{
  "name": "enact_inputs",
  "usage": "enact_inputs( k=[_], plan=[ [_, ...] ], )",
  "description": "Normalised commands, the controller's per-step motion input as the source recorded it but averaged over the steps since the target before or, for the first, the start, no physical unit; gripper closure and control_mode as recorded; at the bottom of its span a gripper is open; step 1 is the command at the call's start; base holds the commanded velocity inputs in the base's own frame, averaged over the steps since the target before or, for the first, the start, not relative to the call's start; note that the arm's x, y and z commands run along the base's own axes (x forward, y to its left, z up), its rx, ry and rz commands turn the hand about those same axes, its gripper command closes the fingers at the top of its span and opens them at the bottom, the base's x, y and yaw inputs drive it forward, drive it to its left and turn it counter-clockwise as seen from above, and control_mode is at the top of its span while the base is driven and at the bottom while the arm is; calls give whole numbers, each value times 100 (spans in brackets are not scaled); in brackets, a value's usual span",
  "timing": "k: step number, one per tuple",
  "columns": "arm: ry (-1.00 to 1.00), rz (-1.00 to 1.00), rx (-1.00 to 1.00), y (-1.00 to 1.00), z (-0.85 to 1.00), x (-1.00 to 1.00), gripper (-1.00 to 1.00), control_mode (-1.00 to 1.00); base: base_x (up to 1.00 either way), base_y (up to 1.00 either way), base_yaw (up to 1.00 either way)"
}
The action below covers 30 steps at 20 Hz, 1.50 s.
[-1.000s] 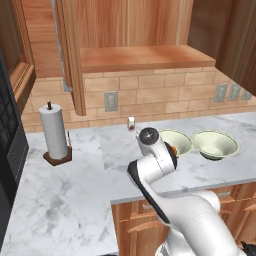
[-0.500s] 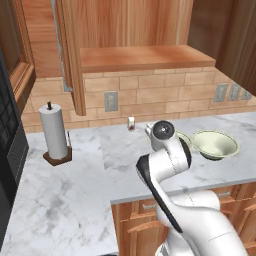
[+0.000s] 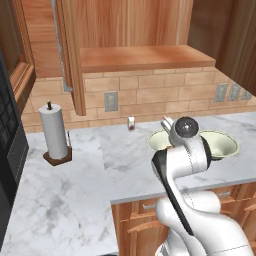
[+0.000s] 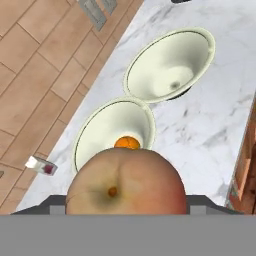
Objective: Pick both bowls and place them on the counter. Then place the peach in one bowl and place the orange in the other bowl.
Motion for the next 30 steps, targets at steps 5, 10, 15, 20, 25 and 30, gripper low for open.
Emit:
enact_inputs(
  k=[5,10,15,20,25,30],
  plan=[
    [-7,0,0,-52,17,0,100,-100,0,0,0],
    [-12,0,0,-56,6,0,100,-100,0,0,0],
    [-3,0,0,-52,3,10,100,-100,0,0,0],
    [0,0,0,-44,-2,20,100,-100,0,0,0],
    [0,2,0,-36,-5,22,100,-100,0,0,0],
    [0,2,0,-26,-9,25,100,-100,0,0,0]
  ],
)
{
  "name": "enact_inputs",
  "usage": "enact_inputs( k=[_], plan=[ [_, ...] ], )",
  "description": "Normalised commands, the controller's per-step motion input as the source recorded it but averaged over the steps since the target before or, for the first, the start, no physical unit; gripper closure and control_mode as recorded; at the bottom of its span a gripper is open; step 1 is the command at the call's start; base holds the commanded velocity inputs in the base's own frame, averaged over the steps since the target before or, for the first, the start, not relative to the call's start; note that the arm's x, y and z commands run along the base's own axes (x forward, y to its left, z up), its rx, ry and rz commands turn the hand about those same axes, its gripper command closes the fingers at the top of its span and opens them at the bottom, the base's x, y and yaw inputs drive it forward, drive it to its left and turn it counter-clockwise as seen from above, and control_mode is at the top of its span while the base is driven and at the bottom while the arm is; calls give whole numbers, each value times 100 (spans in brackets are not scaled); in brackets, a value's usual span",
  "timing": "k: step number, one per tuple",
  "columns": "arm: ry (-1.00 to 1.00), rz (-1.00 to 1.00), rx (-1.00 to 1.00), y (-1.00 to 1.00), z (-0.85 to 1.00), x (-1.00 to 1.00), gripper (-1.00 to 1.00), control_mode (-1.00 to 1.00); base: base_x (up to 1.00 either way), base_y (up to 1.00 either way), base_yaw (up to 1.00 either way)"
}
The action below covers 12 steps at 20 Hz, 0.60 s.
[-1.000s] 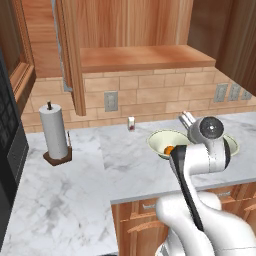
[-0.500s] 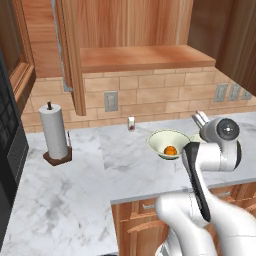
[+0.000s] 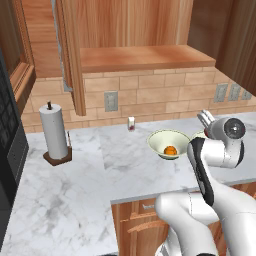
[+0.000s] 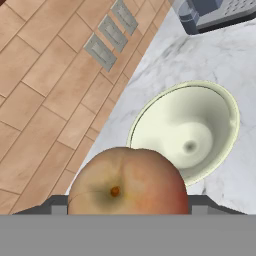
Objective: Pick both bowls and place them on the counter. Then place the peach in one bowl and place the orange in the other bowl.
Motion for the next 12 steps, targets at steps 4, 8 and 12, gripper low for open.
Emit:
enact_inputs(
  k=[4,8,12],
  plan=[
    [0,0,0,-33,-12,25,100,-100,0,0,0],
    [0,1,0,-31,-13,20,100,-100,0,0,0],
    [2,3,0,-26,-14,16,100,-100,0,0,0]
  ],
)
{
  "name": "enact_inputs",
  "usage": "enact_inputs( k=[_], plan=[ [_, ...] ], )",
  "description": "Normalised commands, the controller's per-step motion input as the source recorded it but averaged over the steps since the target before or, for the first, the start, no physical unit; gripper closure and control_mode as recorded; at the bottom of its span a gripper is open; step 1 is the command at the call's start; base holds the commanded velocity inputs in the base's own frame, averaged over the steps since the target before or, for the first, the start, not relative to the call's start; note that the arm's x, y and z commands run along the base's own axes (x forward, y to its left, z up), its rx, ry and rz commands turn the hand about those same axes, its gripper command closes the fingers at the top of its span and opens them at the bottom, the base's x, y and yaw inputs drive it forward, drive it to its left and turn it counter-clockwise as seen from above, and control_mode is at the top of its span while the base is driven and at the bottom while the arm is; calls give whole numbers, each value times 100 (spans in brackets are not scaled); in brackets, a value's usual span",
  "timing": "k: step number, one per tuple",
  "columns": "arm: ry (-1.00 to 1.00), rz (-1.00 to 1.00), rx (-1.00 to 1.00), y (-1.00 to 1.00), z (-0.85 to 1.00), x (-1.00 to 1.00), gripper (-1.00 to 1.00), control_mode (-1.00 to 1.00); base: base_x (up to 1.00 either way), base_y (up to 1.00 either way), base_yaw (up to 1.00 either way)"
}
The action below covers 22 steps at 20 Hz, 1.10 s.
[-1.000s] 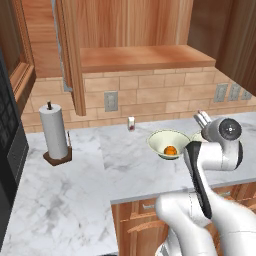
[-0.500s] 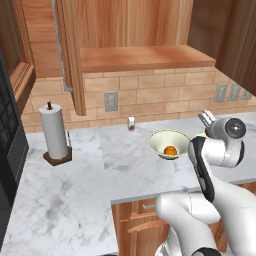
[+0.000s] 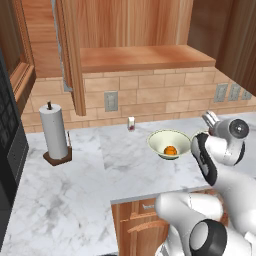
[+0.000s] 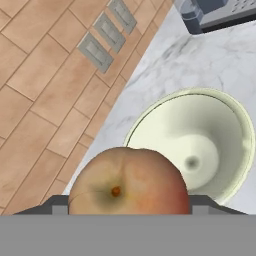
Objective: Pick both bowls and place them on the counter. Then place the peach in one bowl and place the orange in the other bowl.
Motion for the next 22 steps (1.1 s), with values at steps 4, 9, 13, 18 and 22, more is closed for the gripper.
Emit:
enact_inputs(
  k=[4,9,13,18,22],
  plan=[
    [0,7,0,-25,-9,9,100,-100,0,0,0],
    [1,10,0,-23,-3,3,100,-100,0,0,0],
    [3,8,0,-14,-2,3,100,-100,0,0,0],
    [2,4,-2,-11,0,0,100,-100,0,0,0],
    [10,0,-4,-13,0,1,100,-100,0,0,0]
  ],
)
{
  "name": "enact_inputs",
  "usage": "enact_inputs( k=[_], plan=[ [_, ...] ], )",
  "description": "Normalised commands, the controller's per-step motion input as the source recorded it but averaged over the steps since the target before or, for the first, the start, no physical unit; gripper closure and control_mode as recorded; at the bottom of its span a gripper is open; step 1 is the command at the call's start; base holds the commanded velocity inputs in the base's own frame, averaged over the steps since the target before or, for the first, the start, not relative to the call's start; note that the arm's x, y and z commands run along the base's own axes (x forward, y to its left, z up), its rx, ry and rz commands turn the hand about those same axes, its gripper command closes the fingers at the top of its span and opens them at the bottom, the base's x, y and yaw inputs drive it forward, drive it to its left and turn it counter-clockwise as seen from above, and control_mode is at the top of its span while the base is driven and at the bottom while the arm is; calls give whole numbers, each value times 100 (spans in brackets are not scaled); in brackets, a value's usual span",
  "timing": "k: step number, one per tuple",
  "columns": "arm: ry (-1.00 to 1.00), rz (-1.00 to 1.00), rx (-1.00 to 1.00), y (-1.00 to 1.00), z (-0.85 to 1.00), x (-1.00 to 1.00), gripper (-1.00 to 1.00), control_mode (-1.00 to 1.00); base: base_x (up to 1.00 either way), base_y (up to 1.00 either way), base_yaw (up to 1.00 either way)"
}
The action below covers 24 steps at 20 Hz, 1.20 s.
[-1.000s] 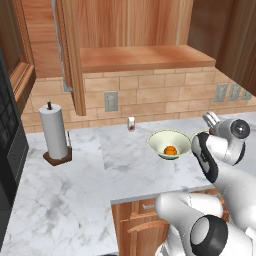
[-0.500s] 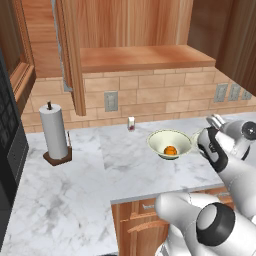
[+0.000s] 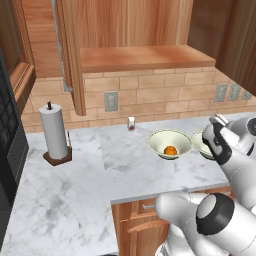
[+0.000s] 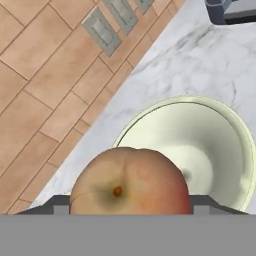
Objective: Pick both bowls and place them on the counter. Then place the peach in one bowl and place the orange in the other bowl.
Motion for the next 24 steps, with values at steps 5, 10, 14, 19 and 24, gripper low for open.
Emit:
enact_inputs(
  k=[5,10,14,19,24],
  plan=[
    [20,0,-6,-4,0,2,100,-100,0,0,0],
    [17,4,-3,-1,-13,1,100,-100,0,0,0],
    [20,6,0,0,-32,0,100,-100,0,0,0],
    [15,8,0,-6,-36,2,100,-100,0,0,0],
    [3,9,0,-5,-22,5,100,-100,0,0,0]
  ],
)
